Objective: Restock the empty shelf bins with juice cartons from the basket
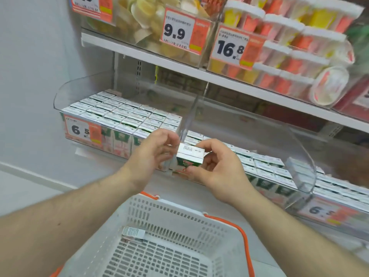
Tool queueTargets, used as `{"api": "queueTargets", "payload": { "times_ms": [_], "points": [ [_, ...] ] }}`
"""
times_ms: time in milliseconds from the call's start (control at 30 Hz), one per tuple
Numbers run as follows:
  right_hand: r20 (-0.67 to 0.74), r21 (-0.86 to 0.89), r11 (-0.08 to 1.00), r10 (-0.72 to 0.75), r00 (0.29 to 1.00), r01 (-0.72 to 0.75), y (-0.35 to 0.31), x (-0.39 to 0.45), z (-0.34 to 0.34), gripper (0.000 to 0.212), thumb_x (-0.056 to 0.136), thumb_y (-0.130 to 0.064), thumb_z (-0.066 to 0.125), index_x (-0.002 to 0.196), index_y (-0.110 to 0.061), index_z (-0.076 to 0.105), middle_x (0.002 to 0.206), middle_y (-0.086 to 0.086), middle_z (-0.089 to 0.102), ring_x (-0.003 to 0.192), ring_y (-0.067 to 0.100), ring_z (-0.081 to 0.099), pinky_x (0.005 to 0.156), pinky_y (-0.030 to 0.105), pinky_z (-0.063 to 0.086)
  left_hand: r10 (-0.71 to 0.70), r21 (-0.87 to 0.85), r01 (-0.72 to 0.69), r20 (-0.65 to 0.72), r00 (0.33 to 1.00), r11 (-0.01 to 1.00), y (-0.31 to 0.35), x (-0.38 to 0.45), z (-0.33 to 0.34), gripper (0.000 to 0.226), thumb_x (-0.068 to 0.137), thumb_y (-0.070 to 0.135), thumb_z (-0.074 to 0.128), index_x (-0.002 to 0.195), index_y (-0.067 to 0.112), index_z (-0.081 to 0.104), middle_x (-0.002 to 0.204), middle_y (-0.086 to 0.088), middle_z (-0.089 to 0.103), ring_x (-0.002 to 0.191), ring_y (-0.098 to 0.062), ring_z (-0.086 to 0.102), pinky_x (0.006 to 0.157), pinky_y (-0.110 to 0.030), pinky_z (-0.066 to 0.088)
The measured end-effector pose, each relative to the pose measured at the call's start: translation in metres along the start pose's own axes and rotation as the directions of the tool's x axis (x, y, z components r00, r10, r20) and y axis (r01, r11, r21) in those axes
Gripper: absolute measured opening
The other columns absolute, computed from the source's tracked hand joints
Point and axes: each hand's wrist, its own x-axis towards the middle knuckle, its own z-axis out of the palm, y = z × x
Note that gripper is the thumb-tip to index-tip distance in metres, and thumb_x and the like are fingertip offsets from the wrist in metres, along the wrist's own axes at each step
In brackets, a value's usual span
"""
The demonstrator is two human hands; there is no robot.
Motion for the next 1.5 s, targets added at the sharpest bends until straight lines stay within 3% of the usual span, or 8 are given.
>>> {"api": "queueTargets", "payload": {
  "times_ms": [167,333,533,767,933,1067,1300,1500],
  "points": [
    [-0.009,0.156,0.987,-0.046,0.999,0.046,0.020,-0.007,-0.013,0.043,0.068,-0.010,0.083,0.089,-0.036,0.057,0.081,-0.004,0.065,0.070,0.024,0.056,0.068,0.037,0.049,0.037,0.564,-0.112,0.144,0.989,0.818,-0.021,-0.004,-0.003,0.052,0.062,0.042,0.063,0.112,0.032,0.058,0.112,0.012,0.065,0.108,-0.004,0.060,0.097,-0.030,0.046],
    [-0.022,0.201,0.976,-0.079,0.997,0.082,0.029,-0.010,-0.015,0.037,0.069,-0.015,0.075,0.091,-0.037,0.055,0.084,-0.017,0.065,0.084,0.027,0.064,0.077,0.044,0.054,0.187,0.674,-0.281,0.210,0.960,0.683,-0.023,0.001,0.013,0.034,0.073,0.031,0.076,0.098,0.048,0.060,0.098,0.023,0.064,0.089,0.000,0.061,0.074,-0.013,0.047],
    [-0.169,0.036,0.988,-0.141,0.975,0.149,0.028,-0.003,-0.013,0.023,0.069,-0.052,0.060,0.087,-0.039,0.058,0.082,-0.015,0.065,0.076,0.010,0.064,0.069,0.031,0.054,0.384,0.778,-0.445,0.284,0.879,0.444,-0.023,0.015,0.018,0.039,0.077,0.035,0.068,0.114,0.020,0.066,0.098,0.016,0.058,0.094,0.009,0.049,0.083,-0.004,0.035],
    [-0.559,-0.024,0.993,-0.113,0.821,0.120,0.010,0.043,-0.057,0.009,0.080,-0.036,0.059,0.081,-0.028,0.063,0.072,-0.017,0.063,0.068,-0.007,0.055,0.061,0.007,0.040,0.362,0.911,-0.252,0.125,0.924,0.328,-0.025,0.024,0.013,0.064,0.080,0.037,0.076,0.137,0.017,0.054,0.138,-0.002,0.051,0.128,-0.021,0.045,0.108,-0.038,0.035],
    [-0.289,-0.367,0.917,0.048,0.956,-0.157,0.027,0.136,-0.049,0.024,0.086,-0.038,0.055,0.089,-0.016,0.065,0.084,0.000,0.064,0.081,0.020,0.058,0.064,0.029,0.043,0.294,0.902,-0.165,0.045,0.955,0.399,-0.034,0.025,0.005,0.038,0.084,0.030,0.073,0.121,0.022,0.067,0.140,0.008,0.049,0.128,-0.012,0.045,0.104,-0.027,0.035],
    [-0.032,-0.554,0.810,0.211,0.977,-0.193,0.050,0.179,-0.019,0.029,0.086,-0.039,0.058,0.077,-0.012,0.060,0.071,0.003,0.059,0.069,0.024,0.059,0.053,0.027,0.037,0.327,0.913,-0.155,0.025,0.945,0.377,-0.038,0.027,0.006,0.013,0.081,0.024,0.077,0.092,0.017,0.075,0.133,0.001,0.059,0.120,-0.020,0.055,0.094,-0.027,0.036],
    [0.135,-0.363,0.823,0.510,0.850,-0.436,0.068,0.201,-0.006,0.043,0.075,-0.039,0.076,0.104,-0.013,0.058,0.095,0.004,0.056,0.079,0.019,0.056,0.065,0.032,0.047,0.369,0.892,-0.222,0.067,0.927,0.394,-0.043,0.030,0.003,0.009,0.075,0.019,0.082,0.079,0.015,0.075,0.123,-0.005,0.065,0.101,-0.027,0.066,0.086,-0.034,0.047],
    [0.228,-0.213,0.792,0.610,0.759,-0.572,0.076,0.207,-0.016,0.010,0.088,-0.015,0.062,0.096,-0.009,0.061,0.090,0.012,0.064,0.069,0.021,0.058,0.063,0.031,0.049,0.387,0.893,-0.248,0.091,0.917,0.377,-0.046,0.031,0.002,0.009,0.075,0.021,0.079,0.076,0.015,0.072,0.119,-0.007,0.067,0.095,-0.027,0.068,0.080,-0.035,0.049]
  ]
}}
